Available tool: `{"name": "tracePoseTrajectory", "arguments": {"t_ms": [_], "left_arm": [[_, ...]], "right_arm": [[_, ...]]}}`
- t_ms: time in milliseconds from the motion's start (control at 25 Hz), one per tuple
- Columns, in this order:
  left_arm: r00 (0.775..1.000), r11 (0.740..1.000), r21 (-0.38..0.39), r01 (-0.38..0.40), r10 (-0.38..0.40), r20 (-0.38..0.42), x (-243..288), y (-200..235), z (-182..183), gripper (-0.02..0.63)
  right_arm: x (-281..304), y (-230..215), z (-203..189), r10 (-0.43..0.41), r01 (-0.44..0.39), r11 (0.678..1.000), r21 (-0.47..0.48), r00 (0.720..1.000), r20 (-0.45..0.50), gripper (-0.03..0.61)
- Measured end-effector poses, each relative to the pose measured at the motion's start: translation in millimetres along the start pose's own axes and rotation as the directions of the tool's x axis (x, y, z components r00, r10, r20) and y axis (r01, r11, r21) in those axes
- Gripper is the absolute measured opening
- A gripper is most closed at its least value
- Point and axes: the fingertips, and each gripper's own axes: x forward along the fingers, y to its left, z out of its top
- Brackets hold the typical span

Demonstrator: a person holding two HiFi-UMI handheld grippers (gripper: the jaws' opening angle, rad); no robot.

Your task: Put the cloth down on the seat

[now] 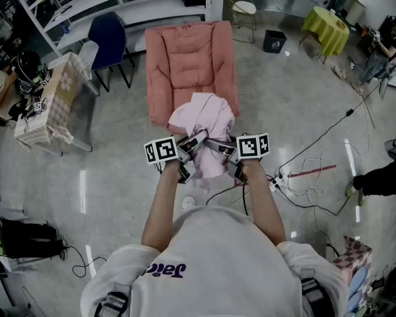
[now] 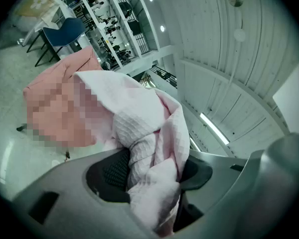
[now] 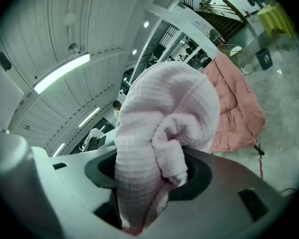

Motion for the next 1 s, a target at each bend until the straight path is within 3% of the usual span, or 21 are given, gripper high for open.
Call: {"name": "tracePoseTrajectory", "arguments": {"t_ms": [600, 1000], "left_arm": [[1.0, 0.998, -0.054, -0.01, 0.009, -0.02, -10, 25, 1, 0.249], [1.0, 0.997, -0.077, -0.001, 0.0, -0.017, -82, 77, 62, 0.245]], "right_arm": [[21, -8, -11, -0.037, 0.038, 0.999, 0.03, 0.999, -0.035, 0.249], [125, 16, -12, -0.075, 0.077, 0.997, 0.031, 0.996, -0.042, 0.256]]}}
